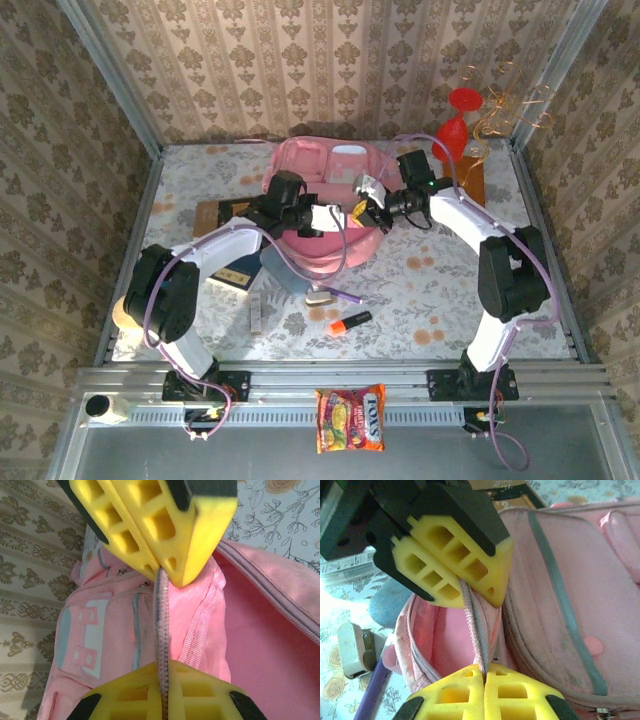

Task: Pack books, pencil case, and school supplies into a backpack

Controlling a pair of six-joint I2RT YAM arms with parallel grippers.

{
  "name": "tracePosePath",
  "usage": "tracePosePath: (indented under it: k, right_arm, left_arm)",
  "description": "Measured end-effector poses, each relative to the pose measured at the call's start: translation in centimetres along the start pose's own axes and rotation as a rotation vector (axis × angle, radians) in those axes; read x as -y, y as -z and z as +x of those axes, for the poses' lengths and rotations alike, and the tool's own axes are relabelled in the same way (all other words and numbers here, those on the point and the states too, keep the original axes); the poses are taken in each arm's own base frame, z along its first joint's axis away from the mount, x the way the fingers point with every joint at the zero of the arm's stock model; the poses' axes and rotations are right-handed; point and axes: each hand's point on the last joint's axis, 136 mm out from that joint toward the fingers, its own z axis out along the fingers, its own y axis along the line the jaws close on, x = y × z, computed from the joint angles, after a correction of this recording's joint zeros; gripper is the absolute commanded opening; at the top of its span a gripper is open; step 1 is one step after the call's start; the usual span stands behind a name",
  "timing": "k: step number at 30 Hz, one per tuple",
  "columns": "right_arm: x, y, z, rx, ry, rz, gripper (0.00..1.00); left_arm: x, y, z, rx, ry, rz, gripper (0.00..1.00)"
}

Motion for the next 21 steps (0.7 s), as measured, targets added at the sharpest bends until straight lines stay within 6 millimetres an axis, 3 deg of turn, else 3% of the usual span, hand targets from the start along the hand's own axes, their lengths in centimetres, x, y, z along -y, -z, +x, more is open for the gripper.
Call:
tracePosePath:
  k: [6,15,21]
  right_arm:
    - [-0.4,0.4,-0.2,0.014,0.018,0.051,0.0]
    - [-0.2,-0.1,1.1,0.017,0.091,0.271,0.0]
    - [0.5,0.3,0.3,0.066,0.113,0.392,0.0]
  left_arm:
    - [-0.7,-0.4,0.0,-0.033,0.078,-0.033,0.07]
    - [-1.4,-2.2,0.4,-0.081,0.18,-0.113,0.01]
    - [-2.6,-2.4,0.3,-0.062,0.224,-0.176,0.02]
